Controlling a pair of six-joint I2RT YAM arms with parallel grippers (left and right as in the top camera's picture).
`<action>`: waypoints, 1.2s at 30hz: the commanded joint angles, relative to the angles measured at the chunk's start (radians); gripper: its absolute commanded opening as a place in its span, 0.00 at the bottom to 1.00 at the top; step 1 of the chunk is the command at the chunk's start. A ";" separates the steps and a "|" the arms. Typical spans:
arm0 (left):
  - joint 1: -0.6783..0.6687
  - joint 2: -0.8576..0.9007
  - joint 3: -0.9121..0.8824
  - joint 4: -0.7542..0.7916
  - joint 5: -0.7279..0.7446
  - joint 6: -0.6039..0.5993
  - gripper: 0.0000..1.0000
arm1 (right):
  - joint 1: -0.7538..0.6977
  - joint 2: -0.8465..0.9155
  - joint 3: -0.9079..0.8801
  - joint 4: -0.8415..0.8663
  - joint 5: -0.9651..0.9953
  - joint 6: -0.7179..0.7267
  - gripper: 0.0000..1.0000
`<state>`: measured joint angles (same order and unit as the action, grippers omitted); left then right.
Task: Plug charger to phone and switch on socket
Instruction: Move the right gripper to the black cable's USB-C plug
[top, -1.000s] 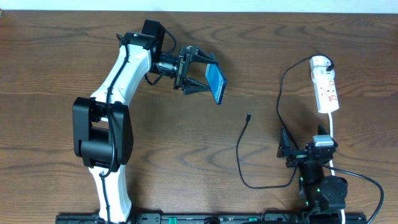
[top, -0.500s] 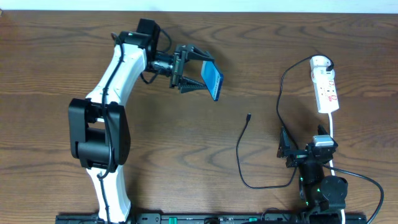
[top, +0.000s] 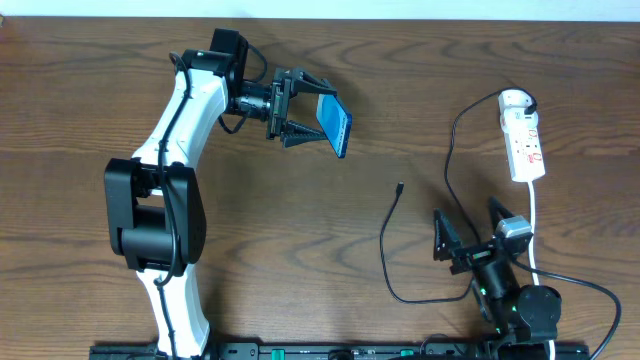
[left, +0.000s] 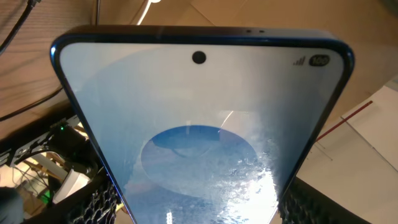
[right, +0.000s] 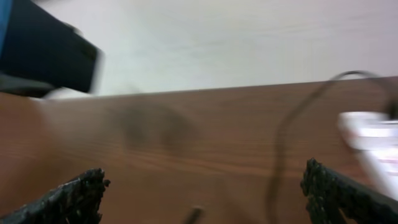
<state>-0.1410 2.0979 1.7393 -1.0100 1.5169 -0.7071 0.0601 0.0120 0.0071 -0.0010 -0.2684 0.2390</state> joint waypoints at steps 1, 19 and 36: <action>0.000 -0.047 -0.001 -0.003 0.056 -0.006 0.76 | -0.006 -0.005 -0.002 0.063 -0.139 0.228 0.99; 0.000 -0.047 -0.001 -0.003 0.057 -0.024 0.77 | -0.008 0.407 0.462 -0.278 -0.216 -0.011 0.99; 0.000 -0.047 -0.001 -0.003 0.056 -0.024 0.77 | -0.006 0.765 0.646 -0.416 -0.440 0.038 0.99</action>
<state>-0.1410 2.0979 1.7393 -1.0107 1.5173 -0.7296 0.0601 0.7383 0.5560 -0.3695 -0.6876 0.3134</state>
